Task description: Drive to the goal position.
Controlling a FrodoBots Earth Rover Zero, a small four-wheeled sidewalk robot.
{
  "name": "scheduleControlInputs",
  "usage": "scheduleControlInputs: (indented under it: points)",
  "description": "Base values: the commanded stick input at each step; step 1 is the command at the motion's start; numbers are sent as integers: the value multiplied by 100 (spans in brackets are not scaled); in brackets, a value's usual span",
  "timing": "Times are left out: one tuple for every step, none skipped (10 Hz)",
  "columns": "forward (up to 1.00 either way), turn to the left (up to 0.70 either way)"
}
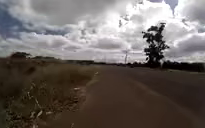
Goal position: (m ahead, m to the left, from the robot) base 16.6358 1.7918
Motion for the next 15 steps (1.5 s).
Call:
scheduleControlInputs:
  points:
    - [85, -22]
    - [85, -22]
    - [85, -22]
    - [85, -19]
    - [85, 0]
    - [85, 0]
    - [85, 0]
    - [84, 0]
    - [45, 0]
    - [0, 0]
    - [0, 0]
    - [0, 0]
    - [0, 0]
    - [0, 0]
    - [0, 0]
